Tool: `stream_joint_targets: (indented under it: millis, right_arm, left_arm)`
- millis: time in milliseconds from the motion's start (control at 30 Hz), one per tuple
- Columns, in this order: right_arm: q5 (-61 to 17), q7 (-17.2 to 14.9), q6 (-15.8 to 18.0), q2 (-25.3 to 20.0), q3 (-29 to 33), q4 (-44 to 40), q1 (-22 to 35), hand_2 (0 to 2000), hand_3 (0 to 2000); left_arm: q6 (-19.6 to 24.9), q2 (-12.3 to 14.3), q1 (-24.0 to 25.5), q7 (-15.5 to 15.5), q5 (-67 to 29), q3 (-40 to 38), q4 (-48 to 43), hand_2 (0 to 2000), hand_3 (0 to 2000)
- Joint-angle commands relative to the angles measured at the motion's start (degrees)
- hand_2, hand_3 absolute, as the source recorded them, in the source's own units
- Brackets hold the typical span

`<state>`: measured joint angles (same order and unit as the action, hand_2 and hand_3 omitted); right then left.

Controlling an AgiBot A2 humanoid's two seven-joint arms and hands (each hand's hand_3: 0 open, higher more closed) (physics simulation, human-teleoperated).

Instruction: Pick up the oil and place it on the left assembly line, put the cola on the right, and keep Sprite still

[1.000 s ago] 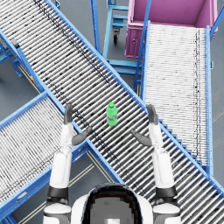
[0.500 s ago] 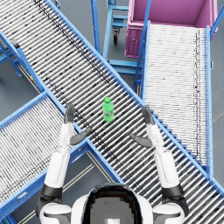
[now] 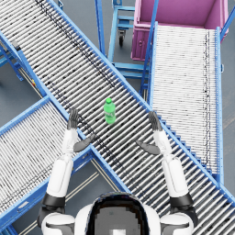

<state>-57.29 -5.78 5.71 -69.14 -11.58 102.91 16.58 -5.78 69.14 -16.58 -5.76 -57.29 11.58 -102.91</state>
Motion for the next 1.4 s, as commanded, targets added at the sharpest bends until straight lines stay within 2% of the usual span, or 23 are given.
stream_joint_targets:
  millis: [33, 1400]
  right_arm:
    - [0.0, 0.0, 0.0, 0.0, 0.0, 0.0, 0.0, 0, 0]
    - [0.0, 0.0, 0.0, 0.0, 0.0, 0.0, 0.0, 0, 0]
  left_arm:
    - [0.0, 0.0, 0.0, 0.0, 0.0, 0.0, 0.0, 0, 0]
    - [0.0, 0.0, 0.0, 0.0, 0.0, 0.0, 0.0, 0, 0]
